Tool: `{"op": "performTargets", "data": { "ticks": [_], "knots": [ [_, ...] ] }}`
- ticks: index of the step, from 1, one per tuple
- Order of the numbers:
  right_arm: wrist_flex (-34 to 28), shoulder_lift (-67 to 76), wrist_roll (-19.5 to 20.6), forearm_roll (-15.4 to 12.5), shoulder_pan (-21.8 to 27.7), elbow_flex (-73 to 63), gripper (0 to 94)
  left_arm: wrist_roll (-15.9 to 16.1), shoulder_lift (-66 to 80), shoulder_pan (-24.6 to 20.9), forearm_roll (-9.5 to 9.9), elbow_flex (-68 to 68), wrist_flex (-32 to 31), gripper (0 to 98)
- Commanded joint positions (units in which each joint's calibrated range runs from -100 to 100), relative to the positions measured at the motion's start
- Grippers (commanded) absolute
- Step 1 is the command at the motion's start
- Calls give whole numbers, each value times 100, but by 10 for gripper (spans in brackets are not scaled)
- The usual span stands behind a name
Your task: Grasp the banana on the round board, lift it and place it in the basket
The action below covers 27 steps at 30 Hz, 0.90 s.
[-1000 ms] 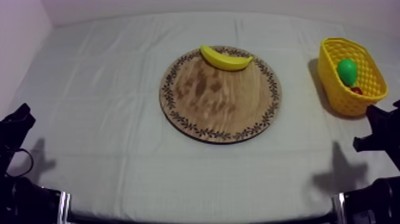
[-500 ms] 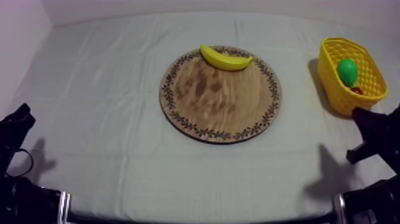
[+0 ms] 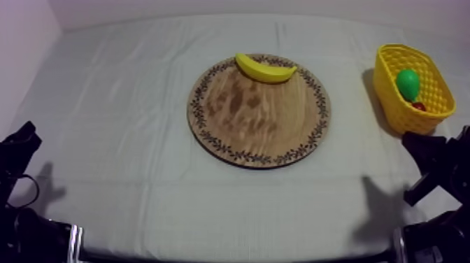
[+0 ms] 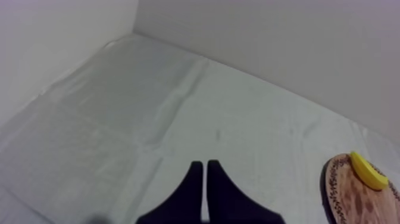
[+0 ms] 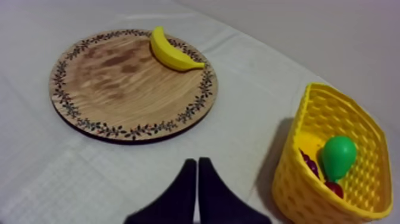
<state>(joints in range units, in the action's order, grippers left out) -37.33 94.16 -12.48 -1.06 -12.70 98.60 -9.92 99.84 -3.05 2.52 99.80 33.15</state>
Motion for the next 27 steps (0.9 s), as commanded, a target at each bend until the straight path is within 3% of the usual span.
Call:
{"op": "performTargets", "data": {
  "ticks": [1, 8, 18, 21, 27],
  "knots": [
    [65, -313, 165, 156, -24, -129, 7, 2, -2, -2, 0, -2, -1, 1],
    [-85, -1927, 596, 683, -148, -1620, 7, 3, -2, -2, 0, -2, -1, 1],
    [-1812, -4850, 387, 1022, -701, -5098, 7, 1, -2, -2, 0, -2, -1, 1],
    [-2383, -5721, 32, 993, -814, -6110, 6, 3, -2, -2, 0, -2, -1, 1],
    [-3466, -7337, -460, 633, -633, -7986, 6, 3, -2, -2, 0, -2, -1, 1]
  ]
}}
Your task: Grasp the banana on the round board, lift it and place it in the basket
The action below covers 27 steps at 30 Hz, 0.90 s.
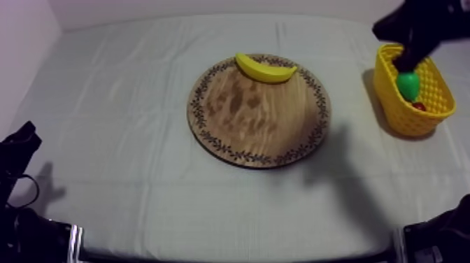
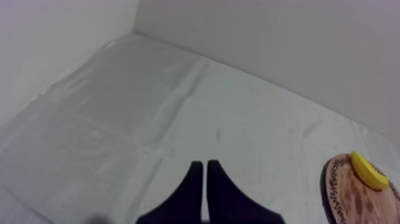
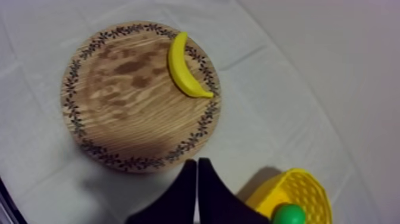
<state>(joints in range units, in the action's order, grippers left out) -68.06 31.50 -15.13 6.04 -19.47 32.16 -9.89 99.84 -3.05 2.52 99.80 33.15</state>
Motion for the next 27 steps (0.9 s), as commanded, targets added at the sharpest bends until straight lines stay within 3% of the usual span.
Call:
{"op": "performTargets", "data": {
  "ticks": [1, 11, 23, 27],
  "knots": [
    [-548, -1316, -284, -124, 72, -1618, 6, 0, -2, -2, 0, -2, -1, 1],
    [-1895, -3469, -1049, -405, 235, -4106, 5, 0, -2, -2, 0, -2, -1, 1],
    [-2617, -5034, -1042, -392, 31, -5927, 5, 0, -2, -2, 0, -2, -1, 1],
    [-2680, -5169, -1009, -358, -27, -5923, 117, 0, -2, -2, 0, -2, -1, 1]
  ]
}}
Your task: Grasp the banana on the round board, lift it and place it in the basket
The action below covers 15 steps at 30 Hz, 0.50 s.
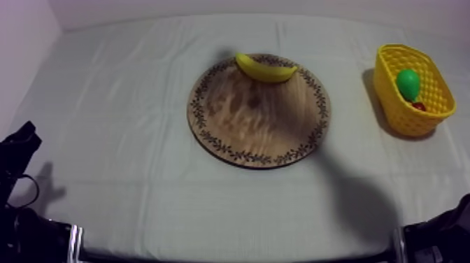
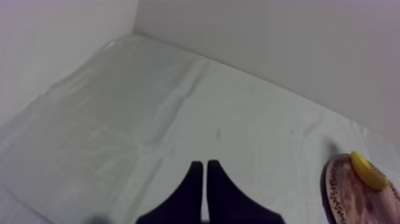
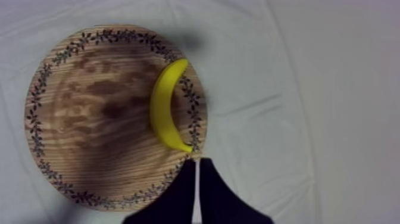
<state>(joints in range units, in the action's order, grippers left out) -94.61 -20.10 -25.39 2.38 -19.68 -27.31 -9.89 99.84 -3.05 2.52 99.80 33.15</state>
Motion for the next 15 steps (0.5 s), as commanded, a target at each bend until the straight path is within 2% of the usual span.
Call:
{"op": "performTargets", "data": {
  "ticks": [1, 9, 15],
  "knots": [
    [-39, -25, 34, 14, -15, 31, 165, 0, -2, -2, 0, -2, -1, 1],
    [-130, -46, 161, 76, -56, 72, 571, -1, -2, -2, 0, -2, -1, 1],
    [-142, -23, 206, 121, -62, 161, 744, -2, -2, -2, 0, -2, -1, 1]
  ]
}}
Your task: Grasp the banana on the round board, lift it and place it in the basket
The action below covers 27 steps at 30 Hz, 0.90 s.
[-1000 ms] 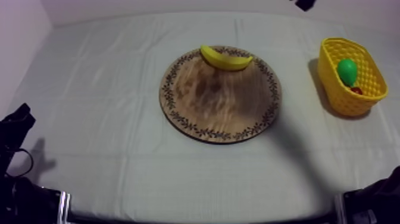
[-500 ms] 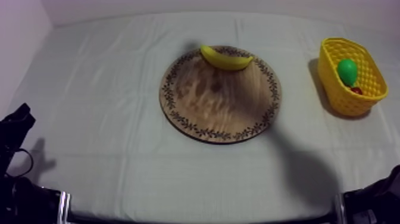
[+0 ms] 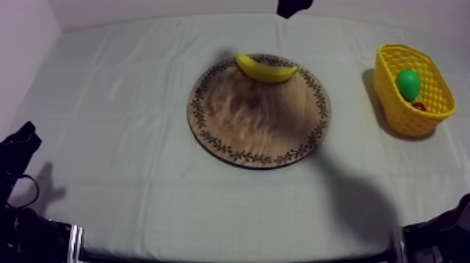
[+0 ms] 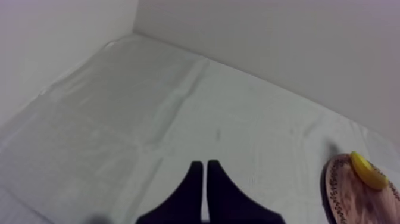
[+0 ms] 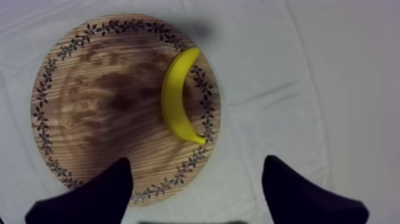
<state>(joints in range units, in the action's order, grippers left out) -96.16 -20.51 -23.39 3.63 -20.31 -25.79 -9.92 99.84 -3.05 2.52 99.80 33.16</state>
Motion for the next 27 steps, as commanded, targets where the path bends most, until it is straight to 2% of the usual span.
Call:
{"op": "performTargets", "data": {
  "ticks": [1, 6, 17, 27],
  "knots": [
    [12, 19, 10, 3, 1, 14, 765, 1, -2, -2, 0, -2, -1, 1],
    [72, -48, 37, 50, -10, 85, 833, 3, -2, -2, 0, -2, -1, 1],
    [572, -718, 72, 52, -164, 749, 817, 3, -2, -2, 0, -2, -1, 1],
    [983, -1648, 142, 100, -200, 688, 809, 3, -2, -2, 0, -2, -1, 1]
  ]
}}
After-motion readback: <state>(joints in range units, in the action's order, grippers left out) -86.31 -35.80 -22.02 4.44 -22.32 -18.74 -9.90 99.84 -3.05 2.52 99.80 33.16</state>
